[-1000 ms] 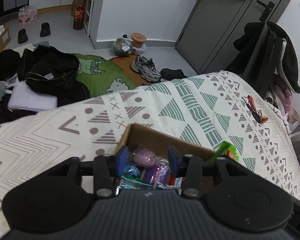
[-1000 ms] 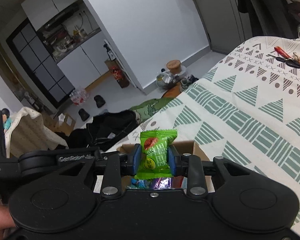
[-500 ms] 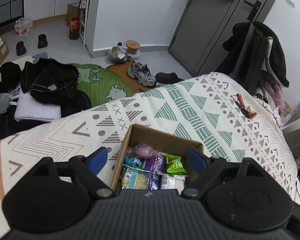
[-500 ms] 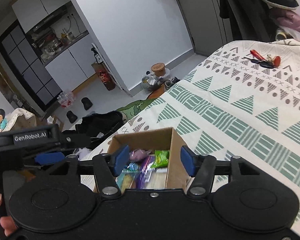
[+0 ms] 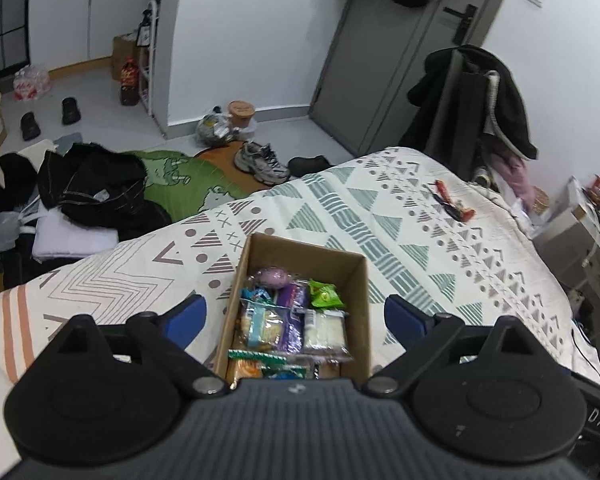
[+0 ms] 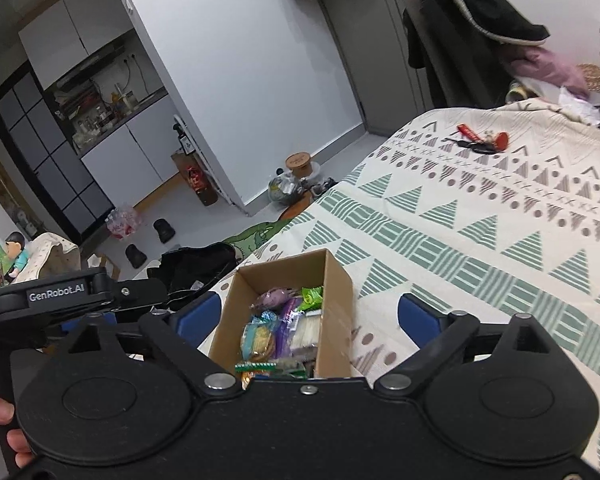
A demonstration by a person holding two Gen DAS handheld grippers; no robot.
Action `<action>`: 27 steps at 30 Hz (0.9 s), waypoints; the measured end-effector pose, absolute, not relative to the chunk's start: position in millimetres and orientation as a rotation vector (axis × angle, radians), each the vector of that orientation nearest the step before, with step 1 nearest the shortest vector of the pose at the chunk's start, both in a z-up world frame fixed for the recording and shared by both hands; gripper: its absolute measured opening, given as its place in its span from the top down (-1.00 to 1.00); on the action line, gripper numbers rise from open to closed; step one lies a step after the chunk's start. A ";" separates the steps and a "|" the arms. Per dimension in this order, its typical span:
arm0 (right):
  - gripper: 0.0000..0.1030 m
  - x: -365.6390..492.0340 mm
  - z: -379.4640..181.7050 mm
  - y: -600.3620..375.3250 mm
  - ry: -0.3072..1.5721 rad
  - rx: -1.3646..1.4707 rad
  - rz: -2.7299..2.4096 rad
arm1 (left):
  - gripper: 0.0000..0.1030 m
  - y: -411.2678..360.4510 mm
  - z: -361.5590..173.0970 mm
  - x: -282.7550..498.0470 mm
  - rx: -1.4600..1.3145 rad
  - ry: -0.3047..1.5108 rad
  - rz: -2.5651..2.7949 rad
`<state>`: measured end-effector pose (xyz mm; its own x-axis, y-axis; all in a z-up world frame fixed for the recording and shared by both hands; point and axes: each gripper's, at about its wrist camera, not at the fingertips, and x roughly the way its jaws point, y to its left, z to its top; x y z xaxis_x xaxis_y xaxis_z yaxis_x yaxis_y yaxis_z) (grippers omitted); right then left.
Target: Organize snacks
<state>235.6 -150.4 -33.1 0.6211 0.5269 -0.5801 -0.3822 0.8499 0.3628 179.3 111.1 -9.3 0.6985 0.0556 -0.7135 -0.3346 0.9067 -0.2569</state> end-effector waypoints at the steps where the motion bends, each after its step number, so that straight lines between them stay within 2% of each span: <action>1: -0.88 231.9 -30.3 -152.8 0.732 0.211 0.521 | -0.85 108.4 -6.5 174.1 -0.378 0.767 0.219; 5: -1.00 217.0 -19.6 -162.2 0.711 0.214 0.506 | -0.86 102.2 -0.2 156.5 -0.362 0.766 0.204; 27: -1.00 129.9 -14.3 -188.5 0.706 0.149 0.483 | -0.91 73.1 17.6 61.4 -0.240 0.723 0.166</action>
